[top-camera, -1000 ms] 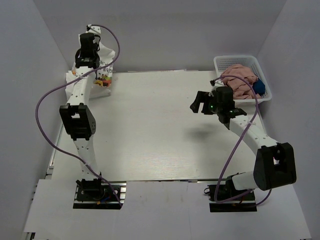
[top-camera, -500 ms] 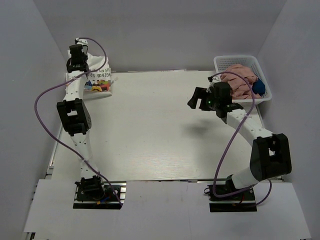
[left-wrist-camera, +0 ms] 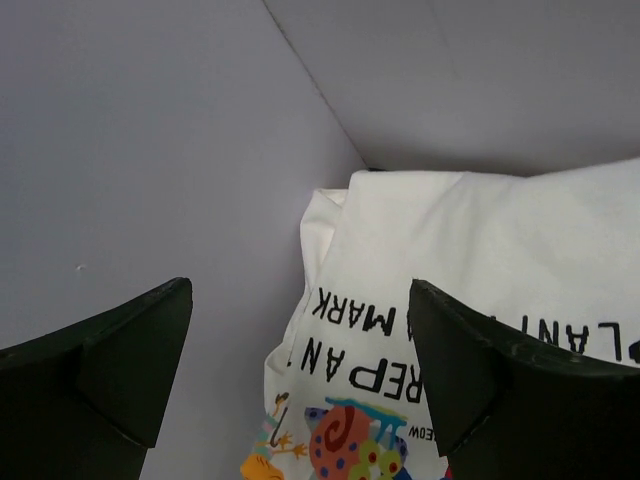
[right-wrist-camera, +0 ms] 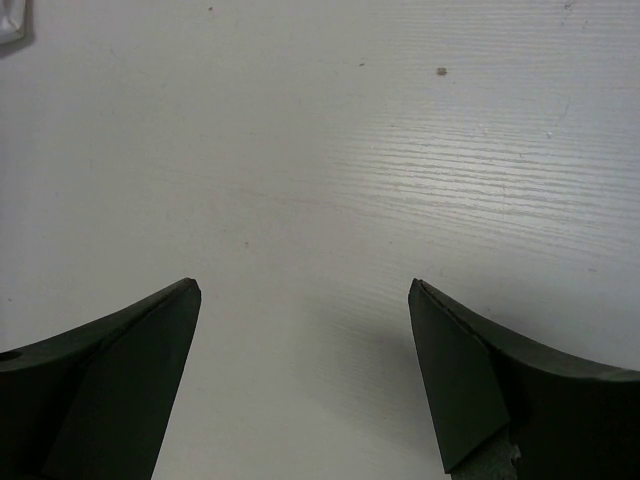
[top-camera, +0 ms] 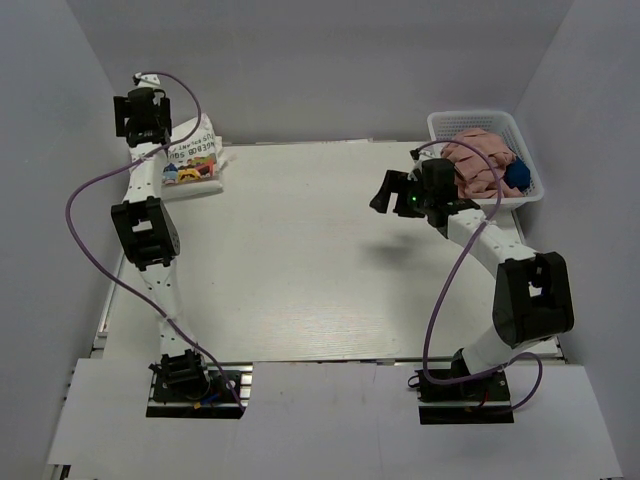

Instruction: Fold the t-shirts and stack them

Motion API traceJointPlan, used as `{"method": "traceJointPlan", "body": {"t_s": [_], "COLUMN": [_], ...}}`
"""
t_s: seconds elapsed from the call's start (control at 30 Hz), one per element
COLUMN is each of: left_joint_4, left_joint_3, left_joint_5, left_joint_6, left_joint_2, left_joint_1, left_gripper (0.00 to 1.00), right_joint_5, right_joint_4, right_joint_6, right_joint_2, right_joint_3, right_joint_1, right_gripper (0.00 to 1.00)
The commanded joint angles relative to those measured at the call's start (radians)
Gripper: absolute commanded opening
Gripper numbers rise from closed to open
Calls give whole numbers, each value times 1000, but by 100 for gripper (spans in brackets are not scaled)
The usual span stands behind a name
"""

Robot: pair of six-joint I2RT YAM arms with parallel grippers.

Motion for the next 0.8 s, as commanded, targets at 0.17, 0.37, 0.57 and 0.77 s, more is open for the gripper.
{"method": "traceJointPlan", "body": {"t_s": [0.17, 0.37, 0.57, 0.77], "left_joint_4": [-37, -224, -50, 39], "left_joint_3": [-26, -170, -823, -1356], "left_joint_5": [49, 297, 216, 258], "left_joint_6": [-143, -372, -566, -766], "left_joint_2": [-145, -309, -827, -1242], "left_joint_1": [-19, -62, -304, -467], "left_gripper": [99, 99, 99, 99], "right_joint_5": [-14, -4, 3, 32], "right_joint_4": [23, 31, 14, 25], "right_joint_6": [-8, -16, -14, 29], "right_joint_2": [-80, -209, -362, -514], "right_joint_3": [7, -90, -193, -360], "right_joint_1": [6, 5, 2, 2], "right_gripper": [90, 90, 90, 90]}}
